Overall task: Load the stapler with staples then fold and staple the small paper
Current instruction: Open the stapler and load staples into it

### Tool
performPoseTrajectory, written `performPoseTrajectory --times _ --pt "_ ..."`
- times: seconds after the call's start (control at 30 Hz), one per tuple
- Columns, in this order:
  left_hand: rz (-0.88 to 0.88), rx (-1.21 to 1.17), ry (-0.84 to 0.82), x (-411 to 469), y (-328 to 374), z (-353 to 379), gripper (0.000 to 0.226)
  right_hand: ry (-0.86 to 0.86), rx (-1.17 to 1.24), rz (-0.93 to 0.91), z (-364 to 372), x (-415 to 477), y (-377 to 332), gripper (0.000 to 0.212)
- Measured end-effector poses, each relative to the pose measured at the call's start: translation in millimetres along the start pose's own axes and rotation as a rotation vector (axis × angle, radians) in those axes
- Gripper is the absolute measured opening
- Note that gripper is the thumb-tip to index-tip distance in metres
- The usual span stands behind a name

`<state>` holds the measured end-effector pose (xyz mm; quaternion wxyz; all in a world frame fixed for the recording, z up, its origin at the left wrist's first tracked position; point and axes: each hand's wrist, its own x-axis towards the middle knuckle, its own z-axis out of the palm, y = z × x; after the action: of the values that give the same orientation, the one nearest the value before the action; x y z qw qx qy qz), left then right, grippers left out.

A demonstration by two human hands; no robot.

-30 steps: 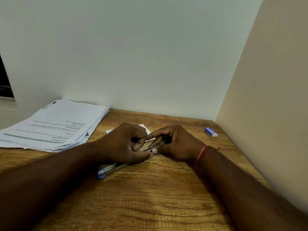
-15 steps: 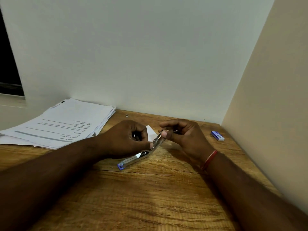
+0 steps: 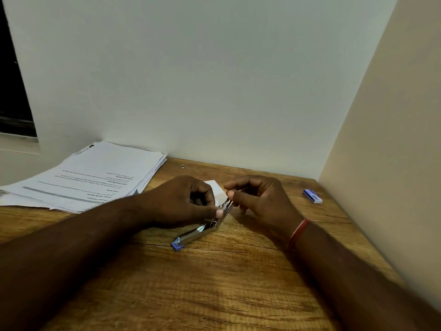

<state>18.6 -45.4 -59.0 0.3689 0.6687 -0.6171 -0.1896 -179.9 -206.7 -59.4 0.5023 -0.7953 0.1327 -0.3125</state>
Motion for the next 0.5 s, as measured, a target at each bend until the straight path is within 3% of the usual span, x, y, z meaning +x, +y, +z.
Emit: performPoseTrajectory --times 0.2,0.37,0.5 --pt "-0.008 0.007 0.035 2.7 0.0 0.9 0.027 0.001 0.037 0.083 0.4 0.9 -0.3 0.019" --pt "-0.039 -0.187 0.084 4.5 3.0 4.0 0.040 0.071 0.091 0.025 -2.9 4.1 -0.5 0.018" --pt "-0.067 -0.118 0.102 2.8 9.5 5.4 0.051 0.144 0.113 -0.064 -4.8 7.1 0.9 0.021"
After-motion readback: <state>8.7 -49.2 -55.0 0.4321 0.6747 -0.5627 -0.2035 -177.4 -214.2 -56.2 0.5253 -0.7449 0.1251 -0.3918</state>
